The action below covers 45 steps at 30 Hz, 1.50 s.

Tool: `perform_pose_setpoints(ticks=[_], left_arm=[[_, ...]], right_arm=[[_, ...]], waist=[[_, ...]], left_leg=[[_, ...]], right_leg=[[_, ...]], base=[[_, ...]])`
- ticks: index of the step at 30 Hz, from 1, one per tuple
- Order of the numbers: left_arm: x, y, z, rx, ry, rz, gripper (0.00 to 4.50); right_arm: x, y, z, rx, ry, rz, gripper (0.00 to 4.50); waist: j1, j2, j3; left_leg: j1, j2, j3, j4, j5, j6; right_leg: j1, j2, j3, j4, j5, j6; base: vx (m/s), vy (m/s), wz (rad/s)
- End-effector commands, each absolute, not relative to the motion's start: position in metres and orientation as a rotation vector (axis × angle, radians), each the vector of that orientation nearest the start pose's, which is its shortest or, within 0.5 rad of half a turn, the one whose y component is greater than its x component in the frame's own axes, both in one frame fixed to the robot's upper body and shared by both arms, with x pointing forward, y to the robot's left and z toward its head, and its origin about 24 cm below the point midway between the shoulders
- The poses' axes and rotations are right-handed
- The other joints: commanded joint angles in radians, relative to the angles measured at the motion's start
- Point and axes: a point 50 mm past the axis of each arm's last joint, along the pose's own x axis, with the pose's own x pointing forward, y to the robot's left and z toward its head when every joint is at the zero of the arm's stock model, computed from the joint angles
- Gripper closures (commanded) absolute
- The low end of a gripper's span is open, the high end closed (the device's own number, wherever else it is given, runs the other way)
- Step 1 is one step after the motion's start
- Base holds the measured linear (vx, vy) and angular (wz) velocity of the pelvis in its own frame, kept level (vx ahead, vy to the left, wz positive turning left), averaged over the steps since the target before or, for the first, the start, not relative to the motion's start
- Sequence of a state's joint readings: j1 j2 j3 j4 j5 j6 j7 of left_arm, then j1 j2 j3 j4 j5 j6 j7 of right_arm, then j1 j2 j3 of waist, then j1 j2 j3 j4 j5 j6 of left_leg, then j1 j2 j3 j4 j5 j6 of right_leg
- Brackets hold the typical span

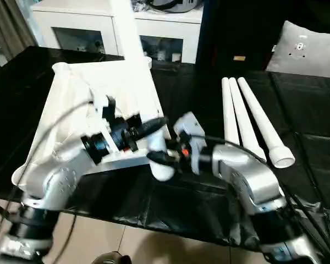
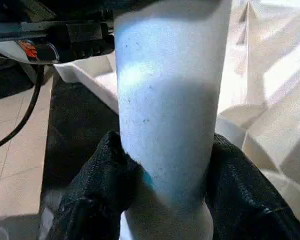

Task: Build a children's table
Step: Pick table leg

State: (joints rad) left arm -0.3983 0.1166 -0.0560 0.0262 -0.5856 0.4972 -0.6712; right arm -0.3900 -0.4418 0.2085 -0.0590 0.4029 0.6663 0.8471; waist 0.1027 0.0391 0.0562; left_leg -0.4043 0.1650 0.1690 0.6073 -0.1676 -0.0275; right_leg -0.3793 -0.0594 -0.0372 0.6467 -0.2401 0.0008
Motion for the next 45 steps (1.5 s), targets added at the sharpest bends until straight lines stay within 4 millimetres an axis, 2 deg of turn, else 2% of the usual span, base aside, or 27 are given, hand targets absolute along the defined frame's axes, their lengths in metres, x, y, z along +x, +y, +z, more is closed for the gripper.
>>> perform_pose_setpoints(ticks=[1, 2, 3, 5, 8, 10, 11, 12, 13, 15, 16, 19, 20, 21, 22, 24, 25, 31, 34, 35, 38, 41, 44, 45], left_arm=[[0.302, 0.108, 0.095, -0.458, 0.125, -0.842, 1.92], [0.302, 0.109, 0.094, -0.464, 0.128, -0.839, 1.92], [0.301, 0.108, 0.092, -0.473, 0.126, -0.846, 1.92], [0.299, 0.107, 0.093, -0.485, 0.113, -0.860, 1.93], [0.294, 0.105, 0.093, -0.452, 0.097, -0.902, 1.52], [0.284, 0.102, 0.086, -0.301, 0.099, -0.971, 1.48], [0.280, 0.101, 0.081, -0.237, 0.112, -0.989, 1.48], [0.279, 0.101, 0.080, -0.227, 0.117, -0.990, 1.48], [0.278, 0.101, 0.077, -0.219, 0.129, -0.989, 1.48], [0.276, 0.101, 0.073, -0.211, 0.129, -0.981, 1.48], [0.275, 0.101, 0.073, -0.211, 0.126, -0.978, 1.51], [0.276, 0.101, 0.077, -0.253, 0.091, -0.964, 1.37], [0.277, 0.100, 0.080, -0.277, 0.071, -0.953, 1.37], [0.277, 0.100, 0.083, -0.306, 0.054, -0.951, 1.37], [0.277, 0.100, 0.083, -0.310, 0.052, -0.952, 1.37], [0.277, 0.099, 0.085, -0.321, 0.043, -0.954, 1.37], [0.277, 0.097, 0.084, -0.312, 0.046, -0.955, 1.37], [0.286, 0.086, 0.086, -0.319, 0.031, -0.871, 1.37], [0.290, 0.084, 0.091, -0.357, 0.009, -0.834, 1.37], [0.296, 0.083, 0.097, -0.368, -0.039, -0.779, 1.58], [0.300, 0.082, 0.104, -0.344, -0.096, -0.726, 1.75], [0.300, 0.081, 0.110, -0.307, -0.148, -0.715, 2.08], [0.299, 0.079, 0.115, -0.310, -0.186, -0.722, 2.21], [0.298, 0.078, 0.120, -0.323, -0.232, -0.725, 2.41]], right_arm=[[0.280, -0.125, 0.107, -0.036, 0.331, 1.122, 2.59], [0.280, -0.125, 0.107, -0.035, 0.333, 1.118, 2.59], [0.280, -0.124, 0.106, -0.033, 0.334, 1.114, 2.59], [0.281, -0.124, 0.106, -0.030, 0.331, 1.109, 2.59], [0.282, -0.123, 0.106, -0.026, 0.322, 1.099, 2.60], [0.279, -0.123, 0.102, -0.026, 0.316, 1.085, 2.60], [0.276, -0.123, 0.099, -0.027, 0.318, 1.082, 2.60], [0.275, -0.124, 0.098, -0.026, 0.323, 1.082, 2.60], [0.272, -0.125, 0.094, -0.023, 0.335, 1.082, 2.60], [0.267, -0.127, 0.087, -0.024, 0.355, 1.071, 2.60], [0.265, -0.127, 0.085, -0.025, 0.359, 1.068, 2.60], [0.265, -0.127, 0.085, -0.019, 0.351, 1.058, 2.60], [0.266, -0.127, 0.086, -0.018, 0.329, 1.046, 2.60], [0.268, -0.126, 0.089, -0.007, 0.294, 1.017, 2.60], [0.269, -0.126, 0.090, -0.004, 0.285, 1.010, 2.60], [0.273, -0.124, 0.095, 0.009, 0.228, 0.973, 2.60], [0.277, -0.123, 0.098, 0.014, 0.194, 0.950, 2.60], [0.284, -0.114, 0.105, -0.002, 0.106, 0.908, 2.60], [0.284, -0.110, 0.103, -0.006, 0.095, 0.905, 2.60], [0.285, -0.105, 0.101, -0.020, 0.083, 0.893, 2.60], [0.287, -0.101, 0.097, -0.024, 0.069, 0.862, 2.60], [0.289, -0.099, 0.096, -0.008, 0.054, 0.833, 2.60], [0.289, -0.097, 0.095, 0.004, 0.048, 0.827, 2.61], [0.289, -0.094, 0.094, 0.011, 0.044, 0.828, 2.61]], waist=[[-0.002, -0.023, -0.068], [-0.003, -0.023, -0.068], [-0.005, -0.034, -0.068], [-0.005, -0.027, -0.069], [-0.009, -0.029, -0.068], [-0.010, -0.033, -0.067], [-0.007, -0.028, -0.066], [-0.007, -0.028, -0.066], [-0.008, -0.027, -0.066], [-0.009, -0.029, -0.063], [-0.008, -0.021, -0.063], [-0.012, -0.026, -0.061], [-0.013, -0.026, -0.059], [-0.014, -0.019, -0.059], [-0.015, -0.022, -0.059], [-0.015, -0.021, -0.061], [-0.015, -0.016, -0.062], [-0.015, -0.018, -0.065], [-0.016, -0.021, -0.065], [-0.016, -0.021, -0.065], [-0.017, -0.025, -0.065], [-0.018, -0.023, -0.065], [-0.017, -0.022, -0.065], [-0.018, -0.022, -0.065]], left_leg=[[0.023, 0.056, -0.016, -0.061, -0.121, 0.031], [0.023, 0.056, -0.016, -0.061, -0.120, 0.031], [0.023, 0.057, -0.015, -0.062, -0.119, 0.033], [0.024, 0.059, -0.016, -0.062, -0.115, 0.034], [0.023, 0.059, -0.018, -0.065, -0.116, 0.034], [0.024, 0.061, -0.019, -0.067, -0.125, 0.032], [0.025, 0.066, -0.021, -0.069, -0.128, 0.031], [0.025, 0.066, -0.021, -0.069, -0.128, 0.031], [0.030, 0.065, -0.019, -0.071, -0.147, 0.017], [0.028, 0.065, -0.020, -0.075, -0.177, 0.003], [0.029, 0.065, -0.021, -0.075, -0.185, -0.003], [0.031, 0.064, -0.020, -0.077, -0.222, -0.020], [0.031, 0.063, -0.019, -0.077, -0.234, -0.023], [0.033, 0.063, -0.019, -0.077, -0.248, -0.029], [0.031, 0.063, -0.020, -0.077, -0.248, -0.029], [0.031, 0.063, -0.021, -0.078, -0.242, -0.030], [0.031, 0.062, -0.022, -0.078, -0.234, -0.030], [0.033, 0.062, -0.021, -0.075, -0.213, -0.028], [0.028, 0.061, -0.019, -0.073, -0.194, -0.018], [0.028, 0.062, -0.019, -0.073, -0.195, -0.018], [0.027, 0.062, -0.020, -0.074, -0.202, -0.015], [0.027, 0.064, -0.022, -0.076, -0.199, -0.012], [0.028, 0.064, -0.021, -0.075, -0.200, -0.014], [0.028, 0.064, -0.021, -0.076, -0.203, -0.013]], right_leg=[[0.040, -0.079, 0.044, -0.085, -0.062, -0.207], [0.039, -0.079, 0.044, -0.086, -0.064, -0.205], [0.040, -0.079, 0.044, -0.087, -0.064, -0.201], [0.038, -0.078, 0.044, -0.084, -0.053, -0.201], [0.040, -0.078, 0.043, -0.084, -0.044, -0.199], [0.040, -0.080, 0.044, -0.085, -0.049, -0.197], [0.038, -0.081, 0.045, -0.085, -0.039, -0.176], [0.038, -0.081, 0.045, -0.085, -0.039, -0.176], [0.036, -0.079, 0.044, -0.085, -0.039, -0.183], [0.037, -0.080, 0.045, -0.089, -0.067, -0.181], [0.037, -0.081, 0.045, -0.088, -0.077, -0.179], [0.036, -0.082, 0.047, -0.093, -0.116, -0.186], [0.034, -0.083, 0.048, -0.096, -0.140, -0.187], [0.031, -0.083, 0.048, -0.098, -0.158, -0.187], [0.032, -0.084, 0.048, -0.098, -0.160, -0.187], [0.033, -0.081, 0.047, -0.096, -0.143, -0.184], [0.032, -0.080, 0.047, -0.094, -0.128, -0.184], [0.035, -0.078, 0.046, -0.088, -0.049, -0.194], [0.038, -0.078, 0.046, -0.087, -0.030, -0.195], [0.037, -0.080, 0.046, -0.090, -0.041, -0.194], [0.038, -0.079, 0.046, -0.092, -0.046, -0.188], [0.039, -0.080, 0.046, -0.091, -0.048, -0.178], [0.038, -0.080, 0.046, -0.090, -0.041, -0.181], [0.038, -0.079, 0.046, -0.089, -0.039, -0.181]], base=[[0.000, 0.000, 0.00], [0.000, 0.000, 0.00], [0.000, 0.000, 0.00], [0.000, 0.000, 0.00], [0.000, 0.000, 0.00], [0.000, 0.000, 0.00], [0.000, 0.000, 0.00], [0.000, 0.000, 0.00], [0.000, 0.000, 0.00], [0.000, 0.000, 0.00], [0.000, 0.000, 0.00], [0.000, 0.000, 0.00], [0.000, 0.000, 0.00], [0.000, 0.000, 0.00], [0.000, 0.000, 0.00], [0.000, 0.000, 0.00], [0.000, 0.000, 0.00], [0.000, 0.000, 0.00], [0.000, 0.000, 0.00], [0.000, 0.000, 0.00], [0.000, 0.000, 0.00], [0.000, 0.000, 0.00], [0.000, 0.000, 0.00], [0.000, 0.000, 0.00]])
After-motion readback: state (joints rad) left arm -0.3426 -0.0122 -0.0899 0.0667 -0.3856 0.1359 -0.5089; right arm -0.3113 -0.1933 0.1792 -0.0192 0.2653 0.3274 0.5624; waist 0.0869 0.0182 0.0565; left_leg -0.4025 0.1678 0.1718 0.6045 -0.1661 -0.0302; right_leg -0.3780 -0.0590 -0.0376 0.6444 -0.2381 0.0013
